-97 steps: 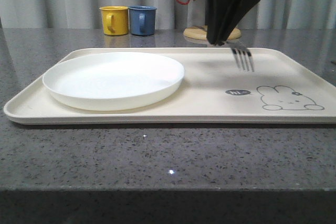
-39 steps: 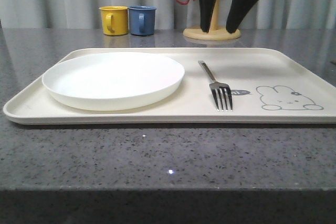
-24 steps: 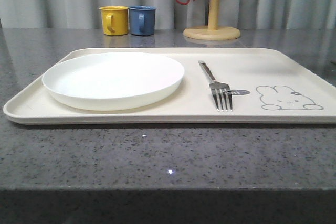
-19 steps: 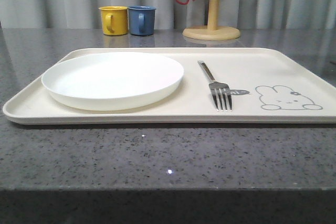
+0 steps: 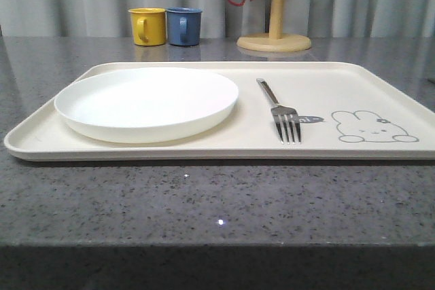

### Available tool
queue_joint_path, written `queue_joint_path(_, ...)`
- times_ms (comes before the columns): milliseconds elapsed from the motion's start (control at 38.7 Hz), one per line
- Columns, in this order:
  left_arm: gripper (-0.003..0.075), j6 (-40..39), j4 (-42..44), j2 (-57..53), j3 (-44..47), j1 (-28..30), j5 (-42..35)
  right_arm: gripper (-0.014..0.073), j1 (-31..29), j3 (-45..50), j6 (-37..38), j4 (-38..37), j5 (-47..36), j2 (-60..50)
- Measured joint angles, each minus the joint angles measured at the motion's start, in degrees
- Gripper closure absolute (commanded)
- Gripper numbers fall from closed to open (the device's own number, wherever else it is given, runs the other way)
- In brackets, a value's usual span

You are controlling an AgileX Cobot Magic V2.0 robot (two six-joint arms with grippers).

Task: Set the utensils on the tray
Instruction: 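Lower the right gripper onto the steel chopsticks and grasp them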

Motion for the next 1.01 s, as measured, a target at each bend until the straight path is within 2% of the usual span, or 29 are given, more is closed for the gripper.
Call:
queue_joint_path(207,0.0738,0.0,0.0,0.0,0.0,0.0,0.0,0.0253,0.0,0.0,-0.2,0.0,-1.2,4.1)
queue_joint_path(672,0.0738,0.0,0.0,0.0,0.0,0.0,0.0,0.0594,-0.1,-0.1,-0.2,-1.1,-1.5,4.7)
queue_joint_path(1008,0.0738,0.0,0.0,0.0,0.0,0.0,0.0,0.0602,0.0,-4.2,1.5,0.9,1.0,1.2)
